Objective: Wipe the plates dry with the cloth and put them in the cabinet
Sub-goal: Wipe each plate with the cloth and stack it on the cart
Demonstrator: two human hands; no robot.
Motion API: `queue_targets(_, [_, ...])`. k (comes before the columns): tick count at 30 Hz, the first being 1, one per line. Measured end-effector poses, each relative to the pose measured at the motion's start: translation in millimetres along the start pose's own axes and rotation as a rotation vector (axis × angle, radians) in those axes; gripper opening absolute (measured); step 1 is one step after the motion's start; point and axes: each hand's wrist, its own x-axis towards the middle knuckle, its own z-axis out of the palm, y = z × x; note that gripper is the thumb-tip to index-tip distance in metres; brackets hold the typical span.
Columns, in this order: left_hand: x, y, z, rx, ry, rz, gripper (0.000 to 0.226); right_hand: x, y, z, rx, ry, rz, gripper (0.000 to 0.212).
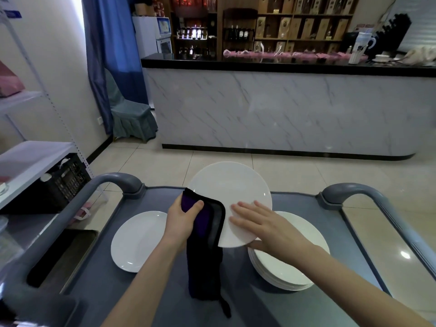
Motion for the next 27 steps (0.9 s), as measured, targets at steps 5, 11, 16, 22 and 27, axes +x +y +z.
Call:
queue_targets(5, [1.7, 2.4, -0.2, -0.026, 0.004, -0.057, 0.01, -4.9, -2.5, 7.5, -0.188, 0.16, -0.104, 0.064])
queue_targets(11, [4.8, 3.6, -2.5, -0.064, -0.043, -0.178, 0.014, -6.4, 2.1, 4.3, -0.108, 0.159, -0.016, 0.067])
queue_targets(16, [5.3, 1.2, -4.0, -0.159, 0.11, -0.173, 0.022, -8.4, -0.1, 5.9, 0.131, 0.14, 0.195, 0.039])
queue_targets(22, [3.1, 0.0, 14.4, -0.16, 0.283, -0.116, 0.058, -5.9, 1.6, -0.7, 0.648, 0.134, 0.734, 0.017])
queue_targets(27, [-8.2, 7.7, 55.4, -0.157, 0.183, -0.01, 0.044, 1.7, -18.9, -9.3, 1.174, 0.318, 0.891, 0.012])
